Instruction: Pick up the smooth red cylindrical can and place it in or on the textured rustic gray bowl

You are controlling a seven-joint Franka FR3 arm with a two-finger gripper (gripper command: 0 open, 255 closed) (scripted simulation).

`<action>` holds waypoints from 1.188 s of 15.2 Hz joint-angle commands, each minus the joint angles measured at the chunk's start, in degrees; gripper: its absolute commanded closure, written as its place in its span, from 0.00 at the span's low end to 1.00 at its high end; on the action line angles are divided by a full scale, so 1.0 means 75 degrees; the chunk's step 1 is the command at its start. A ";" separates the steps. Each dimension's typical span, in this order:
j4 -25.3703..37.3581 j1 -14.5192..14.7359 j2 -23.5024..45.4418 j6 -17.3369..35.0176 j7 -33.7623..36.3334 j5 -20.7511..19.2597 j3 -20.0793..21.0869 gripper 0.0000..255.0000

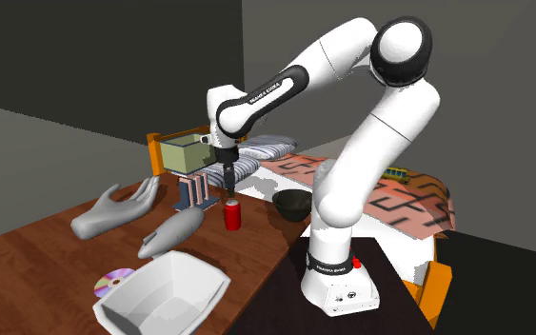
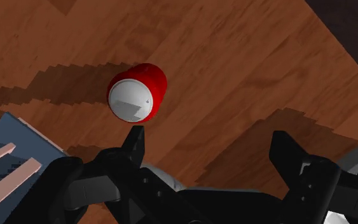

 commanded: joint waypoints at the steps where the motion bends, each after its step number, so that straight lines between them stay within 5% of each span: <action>1: 0.0019 -0.0028 0.0480 0.0571 -0.0368 -0.0031 -0.0400 0.00; 7: 0.0367 0.0224 0.2227 0.2155 -0.1765 0.0532 -0.1647 0.00; 18: 0.0116 0.0450 0.3062 0.3171 -0.2130 0.0997 -0.1893 0.00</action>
